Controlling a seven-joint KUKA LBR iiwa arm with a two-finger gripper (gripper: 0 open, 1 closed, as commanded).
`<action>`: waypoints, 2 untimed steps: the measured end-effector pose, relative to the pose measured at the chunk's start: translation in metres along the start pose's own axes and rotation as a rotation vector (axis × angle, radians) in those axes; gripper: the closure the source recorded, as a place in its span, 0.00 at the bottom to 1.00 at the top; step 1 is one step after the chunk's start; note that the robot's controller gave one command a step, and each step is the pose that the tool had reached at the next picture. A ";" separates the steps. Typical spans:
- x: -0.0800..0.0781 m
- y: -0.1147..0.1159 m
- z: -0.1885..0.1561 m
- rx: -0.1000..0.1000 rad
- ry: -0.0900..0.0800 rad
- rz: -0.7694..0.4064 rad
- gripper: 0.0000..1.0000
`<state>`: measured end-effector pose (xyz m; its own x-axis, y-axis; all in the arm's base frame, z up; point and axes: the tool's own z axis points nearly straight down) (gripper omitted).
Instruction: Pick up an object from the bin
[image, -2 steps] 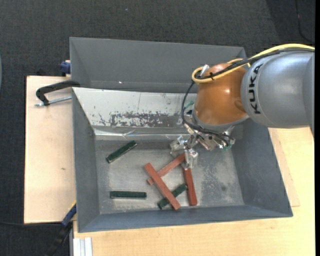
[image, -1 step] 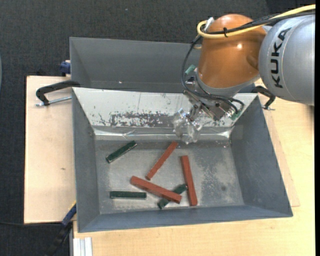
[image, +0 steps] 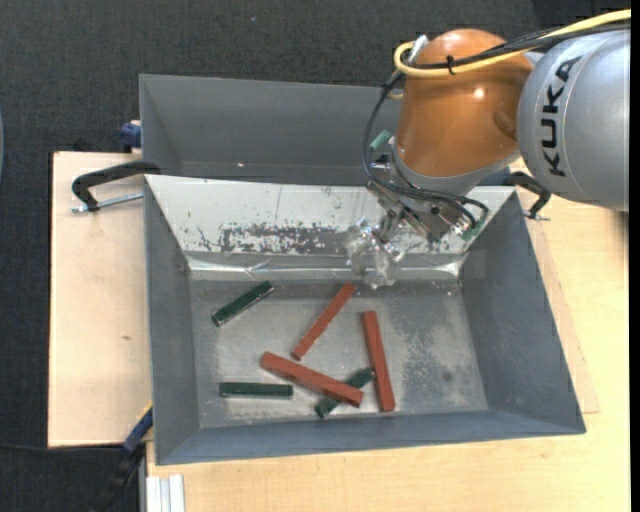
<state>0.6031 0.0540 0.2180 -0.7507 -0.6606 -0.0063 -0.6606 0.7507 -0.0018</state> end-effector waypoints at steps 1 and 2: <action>-0.002 0.054 0.068 -0.002 0.003 -0.071 0.00; -0.003 0.053 0.067 -0.002 0.002 -0.070 0.00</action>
Offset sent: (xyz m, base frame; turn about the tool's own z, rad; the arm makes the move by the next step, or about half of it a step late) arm 0.0000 0.0000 0.0000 0.0000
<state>0.5702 0.0959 0.1505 -0.7025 -0.7117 -0.0039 -0.7117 0.7025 -0.0001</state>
